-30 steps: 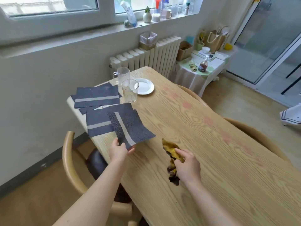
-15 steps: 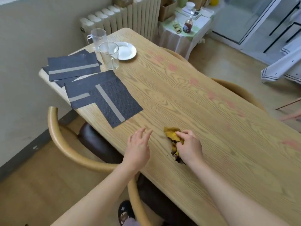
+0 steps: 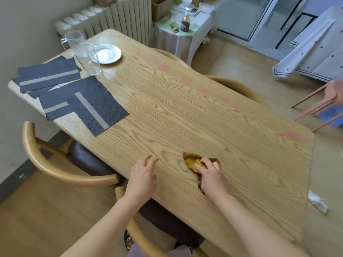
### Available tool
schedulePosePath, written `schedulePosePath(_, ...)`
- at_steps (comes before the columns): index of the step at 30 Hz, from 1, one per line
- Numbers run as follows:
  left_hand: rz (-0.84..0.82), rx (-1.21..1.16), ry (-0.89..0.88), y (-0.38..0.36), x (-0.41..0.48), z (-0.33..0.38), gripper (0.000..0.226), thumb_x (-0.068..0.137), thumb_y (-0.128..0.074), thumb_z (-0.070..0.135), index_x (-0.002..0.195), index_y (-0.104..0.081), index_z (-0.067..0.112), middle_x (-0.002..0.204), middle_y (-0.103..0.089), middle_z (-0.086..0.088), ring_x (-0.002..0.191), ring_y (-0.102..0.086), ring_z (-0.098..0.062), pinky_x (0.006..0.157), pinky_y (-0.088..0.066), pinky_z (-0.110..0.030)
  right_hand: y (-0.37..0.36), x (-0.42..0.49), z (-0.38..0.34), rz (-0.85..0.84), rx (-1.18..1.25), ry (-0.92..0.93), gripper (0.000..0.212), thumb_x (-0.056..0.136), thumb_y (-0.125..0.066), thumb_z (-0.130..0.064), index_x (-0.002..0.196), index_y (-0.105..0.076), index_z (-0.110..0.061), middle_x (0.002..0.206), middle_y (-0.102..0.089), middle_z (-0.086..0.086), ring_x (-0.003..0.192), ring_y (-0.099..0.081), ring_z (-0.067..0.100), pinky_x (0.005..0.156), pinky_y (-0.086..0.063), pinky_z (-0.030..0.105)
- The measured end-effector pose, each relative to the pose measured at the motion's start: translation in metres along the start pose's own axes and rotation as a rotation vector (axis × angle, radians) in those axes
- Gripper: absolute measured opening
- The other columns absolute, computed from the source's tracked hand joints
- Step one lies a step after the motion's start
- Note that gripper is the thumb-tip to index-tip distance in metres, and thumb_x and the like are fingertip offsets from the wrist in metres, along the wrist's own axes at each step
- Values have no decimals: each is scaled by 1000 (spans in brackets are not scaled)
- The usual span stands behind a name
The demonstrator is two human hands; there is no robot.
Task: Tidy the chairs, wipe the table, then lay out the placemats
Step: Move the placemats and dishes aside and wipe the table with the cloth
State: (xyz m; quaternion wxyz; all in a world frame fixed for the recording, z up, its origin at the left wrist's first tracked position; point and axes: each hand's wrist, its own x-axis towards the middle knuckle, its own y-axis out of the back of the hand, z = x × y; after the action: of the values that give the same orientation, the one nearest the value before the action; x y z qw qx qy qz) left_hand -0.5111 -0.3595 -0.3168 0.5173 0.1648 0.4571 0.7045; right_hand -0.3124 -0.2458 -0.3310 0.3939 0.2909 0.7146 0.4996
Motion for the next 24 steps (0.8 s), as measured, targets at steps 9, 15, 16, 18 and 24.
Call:
schedulePosePath(9,22,12,13,-25,-27,40,56,92,-46,10,144,-34,27,155,-24,-2,144,-19,-20,119,-18,-37,1,-35,-14,-82,77,140,54,95,-43,-6,143,-42,-32,153,-24,-4,130,-29,21,103,-41,31)
schedulePosePath(15,76,44,64,-41,-39,58,53,95,-46,13,144,-34,27,155,-24,-1,144,-19,-19,118,-18,-35,-7,-49,-10,-114,49,359,52,96,-45,-6,144,-41,-27,155,-25,-1,135,-27,25,105,-43,36)
schedulePosePath(16,78,53,67,-43,-40,61,54,94,-46,12,144,-33,27,154,-25,-1,144,-20,-19,118,-18,-34,-4,-43,-1,-102,53,348,52,95,-45,-5,143,-42,-27,155,-26,-2,134,-28,25,104,-43,35)
schedulePosePath(18,65,66,73,-46,-44,66,58,92,-45,9,145,-31,28,155,-23,-1,144,-19,-19,118,-17,-34,3,-32,20,-74,64,281,53,93,-43,-2,139,-47,-28,152,-29,-4,129,-32,23,98,-46,32)
schedulePosePath(24,25,85,63,-52,-57,74,60,92,-43,7,146,-29,28,156,-20,-1,145,-16,-20,119,-16,-35,21,-22,68,-30,50,34,53,93,-44,-4,138,-48,-32,150,-29,-7,126,-32,20,95,-44,28)
